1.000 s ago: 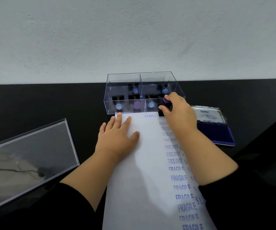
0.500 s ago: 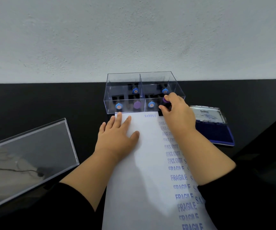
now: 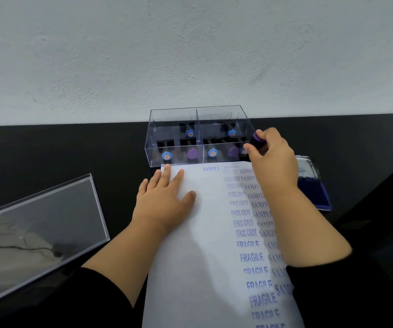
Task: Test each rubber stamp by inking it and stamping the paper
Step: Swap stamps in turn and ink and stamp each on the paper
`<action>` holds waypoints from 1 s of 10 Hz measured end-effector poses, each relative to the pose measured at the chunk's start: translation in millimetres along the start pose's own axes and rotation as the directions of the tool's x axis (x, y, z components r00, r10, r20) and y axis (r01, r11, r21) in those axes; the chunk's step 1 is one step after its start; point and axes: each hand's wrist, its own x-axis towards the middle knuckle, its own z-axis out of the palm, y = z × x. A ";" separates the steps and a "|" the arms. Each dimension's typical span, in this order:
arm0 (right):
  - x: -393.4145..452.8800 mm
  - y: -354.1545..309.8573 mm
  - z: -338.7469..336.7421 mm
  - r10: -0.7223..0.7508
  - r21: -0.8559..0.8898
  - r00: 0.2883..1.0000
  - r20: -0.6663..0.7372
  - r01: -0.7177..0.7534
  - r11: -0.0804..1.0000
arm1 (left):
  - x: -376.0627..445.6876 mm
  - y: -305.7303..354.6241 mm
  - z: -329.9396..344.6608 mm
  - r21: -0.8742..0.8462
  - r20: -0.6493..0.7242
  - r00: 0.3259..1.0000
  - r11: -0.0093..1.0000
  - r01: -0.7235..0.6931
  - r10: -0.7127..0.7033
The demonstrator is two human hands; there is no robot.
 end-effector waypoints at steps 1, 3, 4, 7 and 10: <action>0.0 1.6 -4.6 0.016 0.013 1.000 -0.009 -0.016 1.000 | 0.5 0.4 -0.2 0.000 0.002 1.000 1.000 0.004 -0.004; 0.2 4.7 -9.0 0.015 0.016 1.000 -0.012 -0.015 1.000 | 0.4 1.5 -1.2 -0.002 0.009 1.000 1.000 0.009 -0.009; 0.2 4.2 -10.1 0.017 0.010 1.000 -0.005 -0.017 1.000 | -0.2 1.3 -1.0 -0.001 0.007 1.000 1.000 0.011 -0.011; -1.3 2.7 -12.0 0.024 0.017 1.000 0.002 -0.024 1.000 | 0.2 1.1 -1.5 -0.007 0.009 1.000 1.000 0.008 -0.008; -1.7 1.4 -12.6 0.027 0.010 1.000 0.007 -0.027 1.000 | 0.6 0.8 -1.1 0.002 0.005 1.000 1.000 0.007 -0.007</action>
